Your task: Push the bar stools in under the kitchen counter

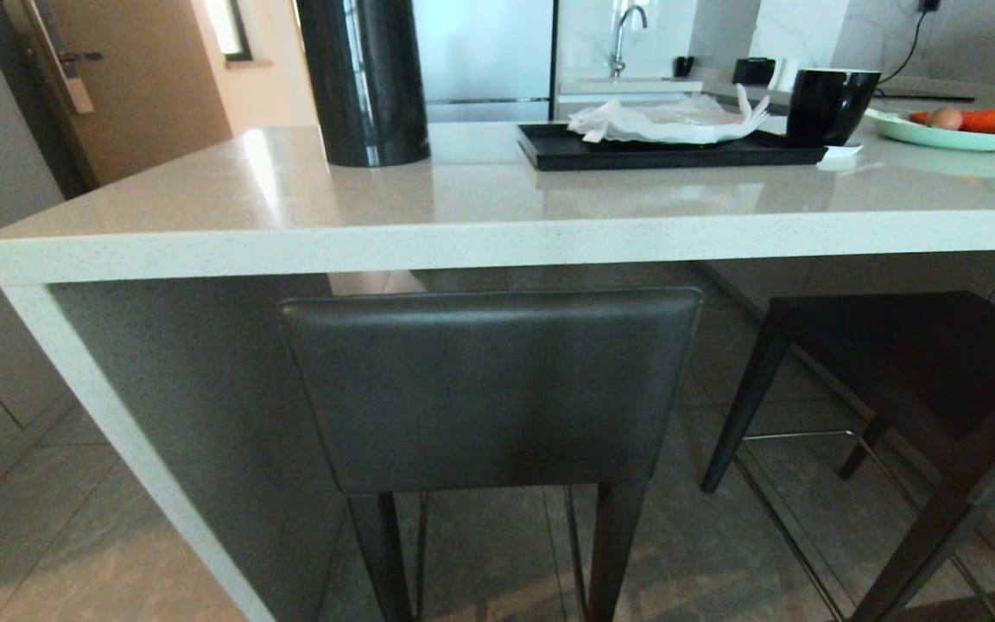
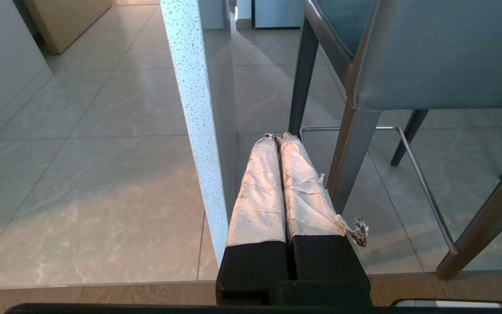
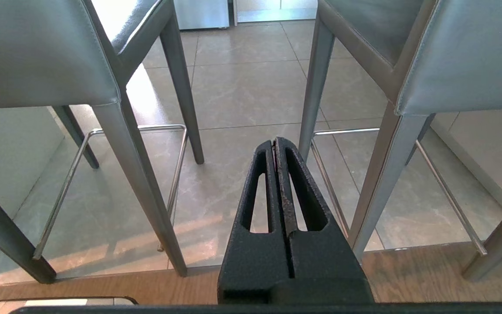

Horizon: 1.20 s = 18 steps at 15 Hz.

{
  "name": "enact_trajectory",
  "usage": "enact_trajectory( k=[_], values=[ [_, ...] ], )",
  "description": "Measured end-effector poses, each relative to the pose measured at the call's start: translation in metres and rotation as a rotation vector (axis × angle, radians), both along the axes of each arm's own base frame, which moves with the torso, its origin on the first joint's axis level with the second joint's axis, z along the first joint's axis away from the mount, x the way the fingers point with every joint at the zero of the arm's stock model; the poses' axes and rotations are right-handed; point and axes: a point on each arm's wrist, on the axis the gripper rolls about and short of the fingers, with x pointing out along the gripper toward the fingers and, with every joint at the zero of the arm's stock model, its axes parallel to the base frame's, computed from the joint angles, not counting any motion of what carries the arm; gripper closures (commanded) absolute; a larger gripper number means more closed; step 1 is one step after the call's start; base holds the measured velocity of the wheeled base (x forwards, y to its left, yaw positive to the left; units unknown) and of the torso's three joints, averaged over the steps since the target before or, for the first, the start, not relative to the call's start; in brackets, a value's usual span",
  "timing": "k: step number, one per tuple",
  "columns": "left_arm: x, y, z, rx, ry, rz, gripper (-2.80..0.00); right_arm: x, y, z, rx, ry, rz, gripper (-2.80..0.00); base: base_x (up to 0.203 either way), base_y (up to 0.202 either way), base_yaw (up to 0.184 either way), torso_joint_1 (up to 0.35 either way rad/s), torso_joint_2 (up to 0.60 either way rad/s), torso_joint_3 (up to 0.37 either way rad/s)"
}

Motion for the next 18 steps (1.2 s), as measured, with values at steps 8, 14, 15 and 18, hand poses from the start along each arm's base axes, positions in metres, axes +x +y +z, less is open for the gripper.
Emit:
enact_trajectory(
  k=[8, 14, 15, 18],
  values=[
    [0.0, 0.0001, 0.0, -0.009, 0.0, 0.0, 0.0, 0.0, 0.0, 0.0, 0.001, 0.0, 0.0, 0.0, 0.0, 0.0, 0.0, 0.0, 0.0, 0.0],
    [0.0, 0.0001, 0.0001, -0.011, -0.001, 0.0, 0.0, 0.0, 0.0, 0.0, 0.001, 0.0, -0.001, 0.0, 0.0, 0.0, 0.0, 0.0, 0.0, 0.0],
    [0.0, 0.0001, 0.0002, -0.01, -0.001, 0.0, 0.0, 0.0, 0.0, 0.0, 0.002, 0.0, -0.001, 0.0, 0.0, 0.0, 0.0, 0.0, 0.0, 0.0],
    [0.0, 0.0001, 0.0002, -0.011, -0.001, 0.0, 0.0, 0.0, 0.0, 0.0, 0.001, 0.0, 0.0, 0.0, 0.0, 0.0, 0.0, 0.0, 0.0, 0.0]
  ],
)
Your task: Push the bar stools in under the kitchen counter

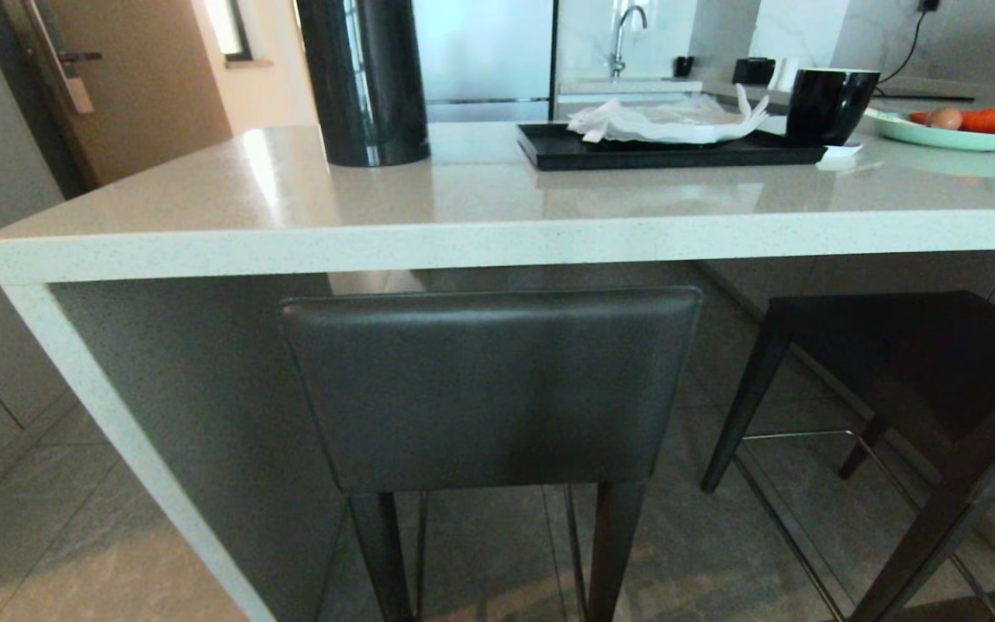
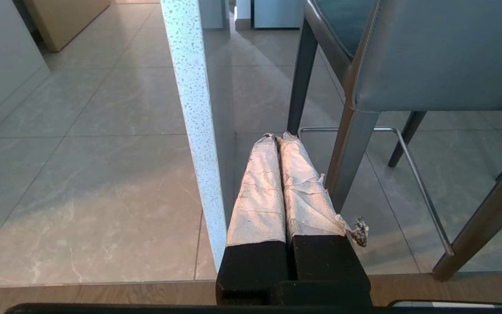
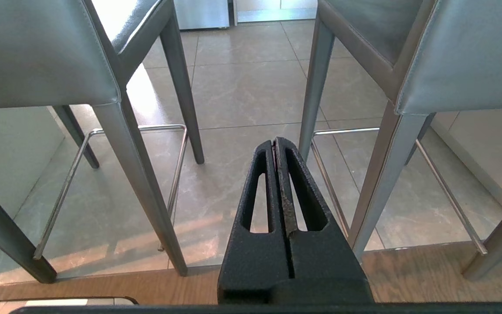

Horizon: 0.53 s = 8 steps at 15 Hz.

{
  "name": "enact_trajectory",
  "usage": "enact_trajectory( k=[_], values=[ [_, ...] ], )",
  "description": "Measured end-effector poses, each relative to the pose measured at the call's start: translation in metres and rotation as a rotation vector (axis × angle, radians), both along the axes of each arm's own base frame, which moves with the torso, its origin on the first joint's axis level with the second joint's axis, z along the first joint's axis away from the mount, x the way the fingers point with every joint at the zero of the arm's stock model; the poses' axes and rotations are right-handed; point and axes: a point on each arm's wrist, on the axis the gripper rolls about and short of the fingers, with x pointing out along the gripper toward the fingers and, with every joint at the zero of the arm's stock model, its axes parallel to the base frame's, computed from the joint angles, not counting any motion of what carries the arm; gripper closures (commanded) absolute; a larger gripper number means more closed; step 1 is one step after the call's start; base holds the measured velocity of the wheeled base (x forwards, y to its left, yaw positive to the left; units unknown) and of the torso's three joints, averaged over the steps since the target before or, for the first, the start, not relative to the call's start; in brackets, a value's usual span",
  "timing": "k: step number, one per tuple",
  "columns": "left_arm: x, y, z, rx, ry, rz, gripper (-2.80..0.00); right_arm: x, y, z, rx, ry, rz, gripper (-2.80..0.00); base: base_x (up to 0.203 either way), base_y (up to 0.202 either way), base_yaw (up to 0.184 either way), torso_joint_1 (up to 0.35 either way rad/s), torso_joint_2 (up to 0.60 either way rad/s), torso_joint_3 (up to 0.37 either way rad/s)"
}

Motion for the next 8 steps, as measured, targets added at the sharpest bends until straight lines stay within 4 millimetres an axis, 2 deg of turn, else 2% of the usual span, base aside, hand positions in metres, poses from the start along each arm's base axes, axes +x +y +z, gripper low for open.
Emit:
enact_trajectory(
  k=[8],
  values=[
    [0.0, 0.0, 0.0, 0.0, 0.0, 0.0, 0.0, 0.0, 0.0, 0.0, 0.0, 0.0, 0.0, 0.0, 0.0, 0.0, 0.0, 0.0, 0.0, 0.0]
  ],
)
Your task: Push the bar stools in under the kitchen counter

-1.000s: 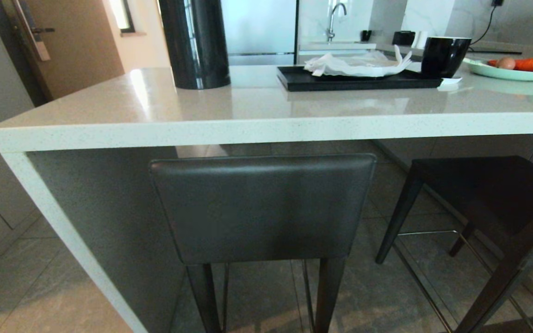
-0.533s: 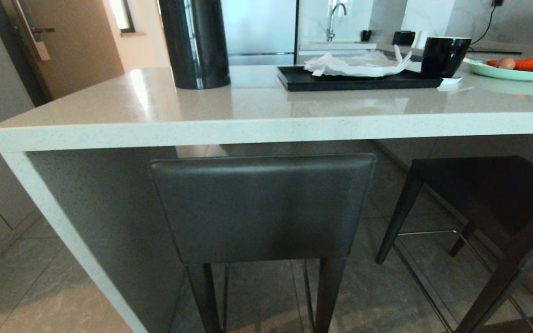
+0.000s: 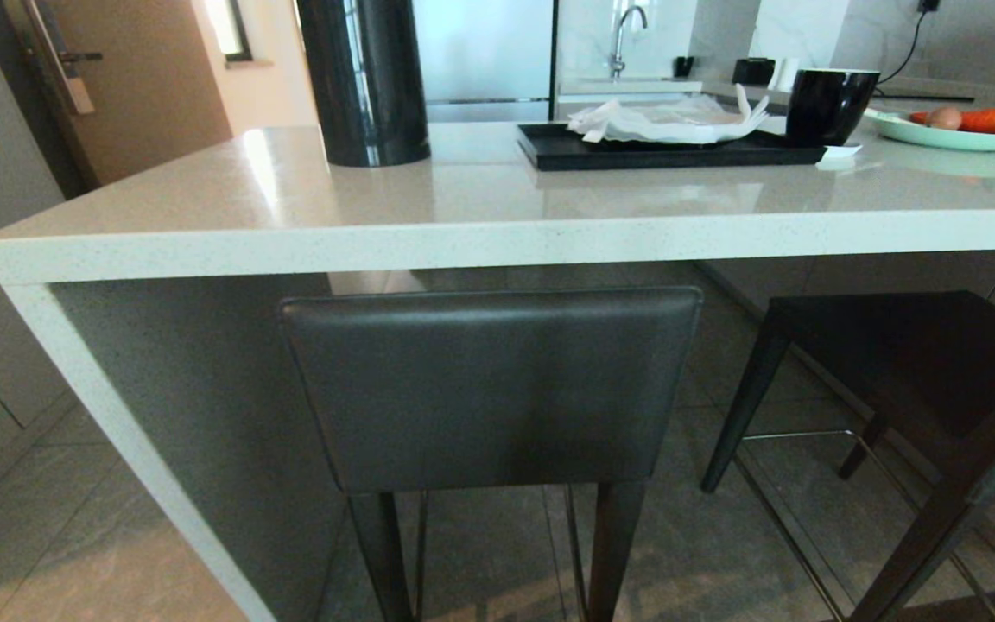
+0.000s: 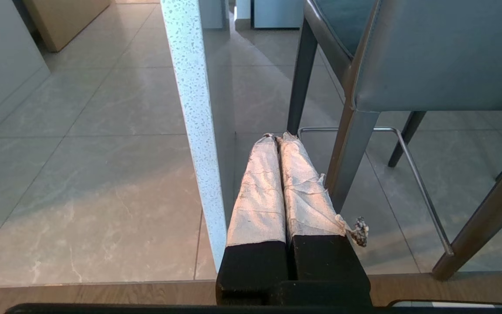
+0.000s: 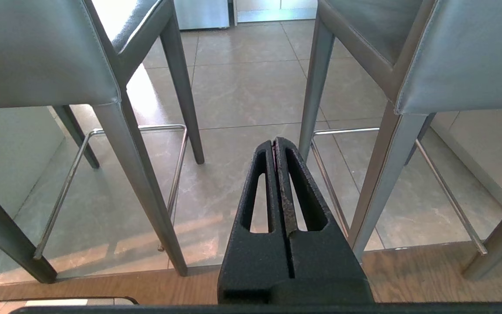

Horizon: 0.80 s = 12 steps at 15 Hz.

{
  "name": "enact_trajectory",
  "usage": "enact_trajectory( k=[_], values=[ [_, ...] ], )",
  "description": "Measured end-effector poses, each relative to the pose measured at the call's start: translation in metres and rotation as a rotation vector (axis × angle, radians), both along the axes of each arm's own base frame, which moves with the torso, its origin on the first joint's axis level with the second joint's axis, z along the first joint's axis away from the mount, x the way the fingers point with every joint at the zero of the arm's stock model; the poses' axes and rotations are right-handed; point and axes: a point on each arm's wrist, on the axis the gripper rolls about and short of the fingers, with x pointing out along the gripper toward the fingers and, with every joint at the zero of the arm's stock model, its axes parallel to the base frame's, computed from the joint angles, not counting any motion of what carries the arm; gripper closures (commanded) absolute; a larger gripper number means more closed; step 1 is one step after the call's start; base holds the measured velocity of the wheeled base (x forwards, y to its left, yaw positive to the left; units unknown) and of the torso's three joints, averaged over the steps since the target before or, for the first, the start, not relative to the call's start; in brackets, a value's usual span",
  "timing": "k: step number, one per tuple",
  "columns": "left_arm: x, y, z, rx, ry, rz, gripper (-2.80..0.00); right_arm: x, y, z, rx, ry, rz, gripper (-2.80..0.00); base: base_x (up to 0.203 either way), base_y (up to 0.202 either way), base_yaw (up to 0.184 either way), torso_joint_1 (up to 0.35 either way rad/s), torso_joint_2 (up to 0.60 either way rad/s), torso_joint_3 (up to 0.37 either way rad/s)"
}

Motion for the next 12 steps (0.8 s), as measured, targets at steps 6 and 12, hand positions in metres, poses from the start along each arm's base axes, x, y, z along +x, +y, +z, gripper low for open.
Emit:
enact_trajectory(
  k=[6, 12],
  values=[
    [0.0, 0.0, 0.0, 0.0, 0.0, 0.0, 0.0, 0.0, 0.0, 0.0, 0.0, 0.0, 0.0, 0.0, 0.0, 0.0, 0.0, 0.0, 0.0, 0.0],
    [0.0001, 0.0, 0.0, 0.0, 0.001, 0.0, 0.0, 0.0001, 0.0, 0.0, 0.0, 0.001, 0.0, 0.0, 0.0, 0.0, 0.0, 0.0, 0.0, 0.0]
  ],
)
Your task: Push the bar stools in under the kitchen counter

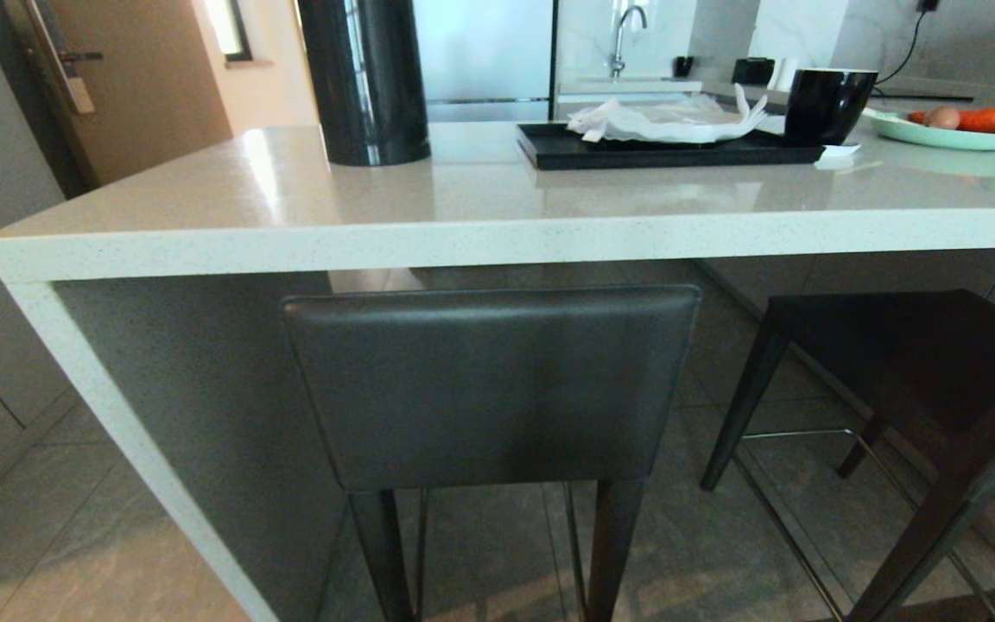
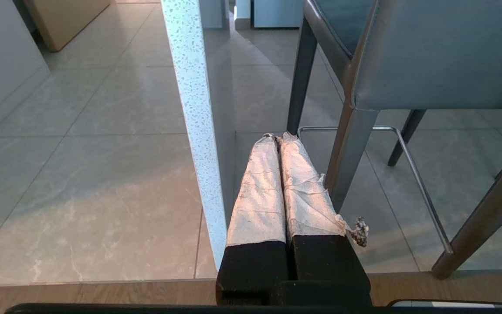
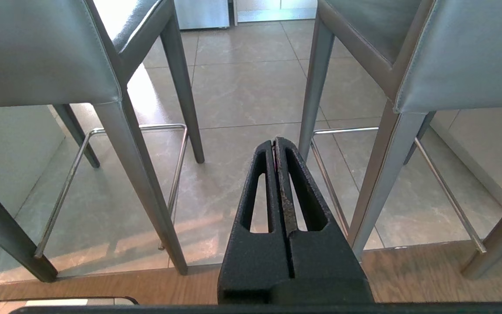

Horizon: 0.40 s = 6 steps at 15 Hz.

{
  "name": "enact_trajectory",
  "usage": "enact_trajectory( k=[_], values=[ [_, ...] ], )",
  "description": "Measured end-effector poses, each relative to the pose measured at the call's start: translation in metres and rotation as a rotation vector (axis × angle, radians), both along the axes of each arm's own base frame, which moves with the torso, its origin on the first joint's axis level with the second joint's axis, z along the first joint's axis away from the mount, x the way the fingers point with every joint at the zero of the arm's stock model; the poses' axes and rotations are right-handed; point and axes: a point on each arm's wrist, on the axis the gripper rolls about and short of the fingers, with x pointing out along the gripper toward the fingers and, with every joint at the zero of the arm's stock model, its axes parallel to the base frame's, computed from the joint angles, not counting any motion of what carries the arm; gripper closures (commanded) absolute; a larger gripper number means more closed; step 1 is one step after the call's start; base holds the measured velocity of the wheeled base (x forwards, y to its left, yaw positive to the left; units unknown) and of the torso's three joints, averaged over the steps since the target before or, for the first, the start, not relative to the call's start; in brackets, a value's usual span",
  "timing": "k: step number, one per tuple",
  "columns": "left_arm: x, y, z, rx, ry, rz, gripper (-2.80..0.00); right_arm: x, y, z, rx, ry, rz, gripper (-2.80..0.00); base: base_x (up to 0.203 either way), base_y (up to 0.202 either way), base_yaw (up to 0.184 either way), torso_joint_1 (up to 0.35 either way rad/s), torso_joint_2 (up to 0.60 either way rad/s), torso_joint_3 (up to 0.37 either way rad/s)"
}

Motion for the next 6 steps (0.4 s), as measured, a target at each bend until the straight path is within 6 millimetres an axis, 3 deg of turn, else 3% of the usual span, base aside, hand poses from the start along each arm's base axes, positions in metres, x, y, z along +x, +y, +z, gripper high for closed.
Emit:
enact_trajectory(
  k=[6],
  values=[
    [0.0, 0.0, 0.0, 0.0, 0.0, 0.001, 0.0, -0.0001, 0.0, 0.0004, 0.003, -0.002, 0.0, 0.0, 0.0, 0.0, 0.0, 0.0, 0.0, 0.0]
  ],
)
